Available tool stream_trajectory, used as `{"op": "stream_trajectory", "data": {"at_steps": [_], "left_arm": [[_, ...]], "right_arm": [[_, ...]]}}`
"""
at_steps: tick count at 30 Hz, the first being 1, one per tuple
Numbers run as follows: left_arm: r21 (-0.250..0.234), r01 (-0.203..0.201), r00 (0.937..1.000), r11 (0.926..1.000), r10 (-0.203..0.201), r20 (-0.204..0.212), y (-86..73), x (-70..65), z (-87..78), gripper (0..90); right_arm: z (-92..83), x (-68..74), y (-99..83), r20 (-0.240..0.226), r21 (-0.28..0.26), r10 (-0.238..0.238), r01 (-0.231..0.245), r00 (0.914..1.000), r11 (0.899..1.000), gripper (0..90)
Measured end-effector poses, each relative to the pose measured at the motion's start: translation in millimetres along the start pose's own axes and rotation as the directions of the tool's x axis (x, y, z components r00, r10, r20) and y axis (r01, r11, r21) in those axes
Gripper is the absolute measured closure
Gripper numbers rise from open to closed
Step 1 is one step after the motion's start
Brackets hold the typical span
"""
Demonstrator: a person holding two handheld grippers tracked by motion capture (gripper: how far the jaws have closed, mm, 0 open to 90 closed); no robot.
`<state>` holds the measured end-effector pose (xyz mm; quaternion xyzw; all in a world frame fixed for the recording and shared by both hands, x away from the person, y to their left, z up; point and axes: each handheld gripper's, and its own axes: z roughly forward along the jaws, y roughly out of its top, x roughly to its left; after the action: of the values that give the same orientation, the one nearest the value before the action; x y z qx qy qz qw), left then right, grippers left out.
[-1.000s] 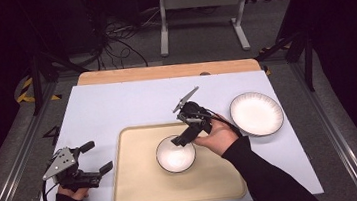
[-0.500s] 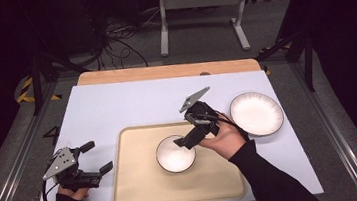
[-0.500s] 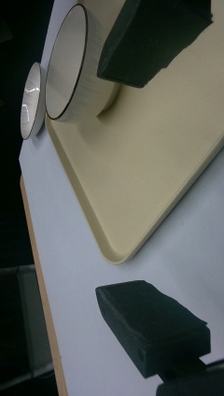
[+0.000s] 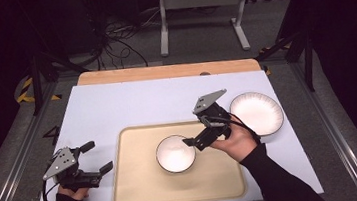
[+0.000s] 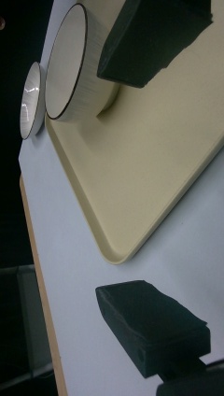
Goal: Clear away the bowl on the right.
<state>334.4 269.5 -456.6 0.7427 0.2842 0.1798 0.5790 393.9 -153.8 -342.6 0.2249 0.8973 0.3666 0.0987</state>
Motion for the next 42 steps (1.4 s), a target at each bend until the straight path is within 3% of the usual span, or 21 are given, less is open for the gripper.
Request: {"op": "stream_trajectory", "data": {"at_steps": [7,12,18,21,24,27,31,36,42], "left_arm": [[0.002,0.001,1.0000,1.0000,-0.001,0.000,0.1,0.0,0.1,1.6],[0.002,0.001,1.0000,1.0000,-0.001,-0.001,0.1,0.0,0.1,1.6],[0.001,0.001,1.0000,1.0000,-0.001,-0.001,0.0,0.0,0.1,1.6],[0.001,0.001,1.0000,1.0000,-0.001,-0.001,0.1,0.0,0.2,1.6],[0.002,0.001,1.0000,1.0000,-0.001,-0.002,0.1,-0.1,0.2,1.6],[0.003,0.001,1.0000,1.0000,-0.001,-0.003,0.1,-0.1,0.3,1.6],[0.005,0.001,1.0000,1.0000,-0.001,-0.004,0.2,-0.1,0.4,1.6],[0.008,0.002,1.0000,1.0000,-0.002,-0.001,0.3,0.3,0.3,1.6],[0.008,0.001,1.0000,1.0000,-0.001,-0.002,0.3,0.2,0.4,1.6]], "right_arm": [[-17.0,-3.8,-17.4,0.042,-0.093,-0.013,0.017,0.9990,0.995,0.0],[-30.2,-5.5,-30.5,0.091,-0.160,-0.029,0.043,0.9955,0.986,0.0],[-42.2,-4.0,-47.3,0.120,-0.174,-0.048,0.068,0.9916,0.982,0.0],[-45.5,-3.8,-53.6,0.126,-0.198,-0.048,0.073,0.9909,0.978,0.0],[-54.3,-5.5,-72.3,0.129,-0.250,-0.037,0.069,0.9909,0.966,0.0],[-58.0,-6.9,-81.0,0.141,-0.260,-0.035,0.071,0.9894,0.963,0.0],[-65.9,-14.1,-101.2,0.125,-0.285,0.014,0.023,0.9920,0.958,0.0],[-70.2,-23.3,-122.4,0.155,-0.295,0.061,-0.013,0.9861,0.955,0.0],[-72.5,-28.8,-139.9,0.171,-0.344,0.106,-0.041,0.9797,0.938,0.0]]}}
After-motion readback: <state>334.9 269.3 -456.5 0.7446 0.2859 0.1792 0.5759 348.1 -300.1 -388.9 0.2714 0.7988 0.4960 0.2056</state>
